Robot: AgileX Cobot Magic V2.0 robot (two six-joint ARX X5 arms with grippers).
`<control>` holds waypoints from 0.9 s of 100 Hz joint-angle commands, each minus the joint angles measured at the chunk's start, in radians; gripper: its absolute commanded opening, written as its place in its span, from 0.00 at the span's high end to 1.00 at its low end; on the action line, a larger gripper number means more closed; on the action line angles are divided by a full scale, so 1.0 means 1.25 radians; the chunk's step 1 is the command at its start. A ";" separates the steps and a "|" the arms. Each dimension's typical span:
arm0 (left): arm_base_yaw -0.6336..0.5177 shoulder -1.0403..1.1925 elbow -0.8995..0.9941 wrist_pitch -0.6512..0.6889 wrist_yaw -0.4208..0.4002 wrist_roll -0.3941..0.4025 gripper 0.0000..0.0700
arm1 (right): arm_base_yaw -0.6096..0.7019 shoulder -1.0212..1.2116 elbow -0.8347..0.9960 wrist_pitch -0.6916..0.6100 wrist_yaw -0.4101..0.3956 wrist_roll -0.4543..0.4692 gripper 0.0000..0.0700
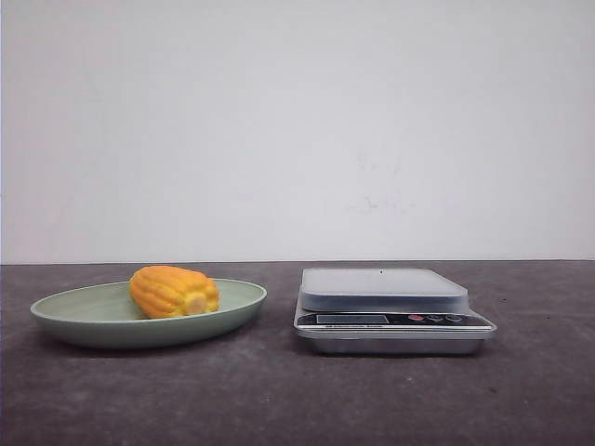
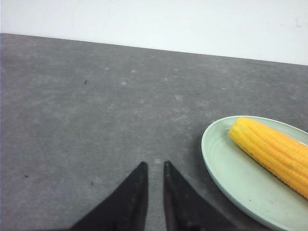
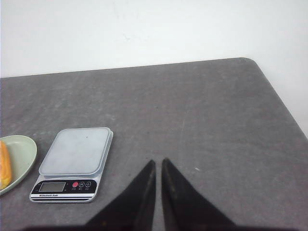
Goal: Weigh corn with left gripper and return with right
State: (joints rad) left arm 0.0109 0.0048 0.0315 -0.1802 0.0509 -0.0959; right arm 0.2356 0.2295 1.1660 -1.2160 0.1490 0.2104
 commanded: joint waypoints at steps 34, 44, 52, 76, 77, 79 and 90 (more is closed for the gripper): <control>-0.001 -0.001 -0.014 -0.001 -0.001 0.005 0.97 | 0.002 0.002 0.011 0.009 0.000 -0.004 0.98; -0.001 -0.001 -0.014 -0.001 -0.001 0.005 0.97 | 0.000 0.002 0.002 0.058 0.042 -0.052 0.98; -0.001 -0.001 -0.014 -0.001 -0.001 0.005 0.97 | -0.031 -0.015 -0.041 0.162 0.056 -0.062 0.98; -0.001 -0.001 -0.014 -0.002 -0.001 0.005 0.97 | -0.152 -0.135 -0.401 0.558 0.009 -0.114 0.98; -0.001 -0.001 -0.014 -0.002 -0.001 0.005 0.97 | -0.153 -0.137 -0.409 0.565 0.008 -0.114 0.98; -0.001 -0.001 -0.014 -0.002 -0.001 0.005 0.97 | -0.155 -0.146 -0.440 0.593 0.005 -0.114 0.98; -0.001 -0.001 -0.014 -0.002 -0.001 0.005 0.97 | -0.160 -0.180 -0.608 0.731 0.004 -0.111 0.98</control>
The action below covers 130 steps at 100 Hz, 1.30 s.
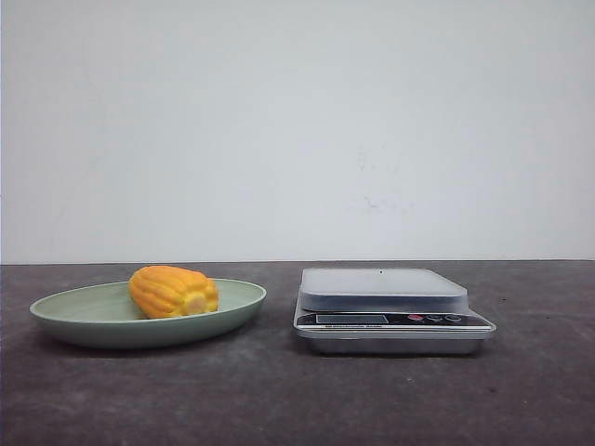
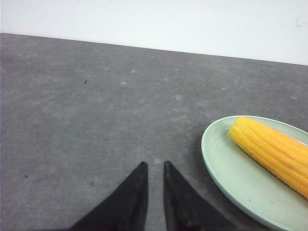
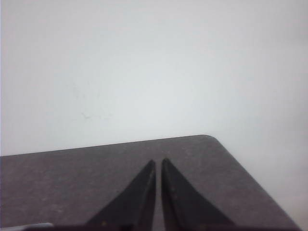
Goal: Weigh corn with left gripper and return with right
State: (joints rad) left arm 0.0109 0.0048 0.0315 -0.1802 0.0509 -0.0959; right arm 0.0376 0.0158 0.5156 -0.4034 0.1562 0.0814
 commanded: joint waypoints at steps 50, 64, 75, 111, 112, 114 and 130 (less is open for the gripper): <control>-0.001 -0.001 -0.014 -0.005 -0.001 0.005 0.97 | -0.001 -0.009 -0.389 0.179 -0.008 0.008 0.98; -0.001 -0.001 -0.014 -0.005 -0.001 0.005 0.97 | -0.001 -0.009 -0.402 0.190 -0.014 0.019 0.98; -0.001 -0.001 -0.014 -0.005 -0.001 0.005 0.97 | -0.002 -0.009 -0.403 0.188 -0.021 0.014 0.98; -0.001 -0.001 -0.014 -0.005 -0.001 0.005 0.97 | -0.002 -0.009 -0.403 0.197 -0.020 0.007 0.98; -0.001 -0.001 -0.014 -0.005 -0.001 0.005 0.97 | -0.002 -0.009 -0.403 0.197 -0.020 0.007 0.98; -0.001 -0.001 -0.014 -0.005 -0.001 0.005 0.97 | -0.002 -0.009 -0.403 0.197 -0.020 0.007 0.98; -0.001 -0.001 -0.014 -0.005 -0.001 0.005 0.97 | -0.002 -0.009 -0.403 0.197 -0.020 0.007 0.98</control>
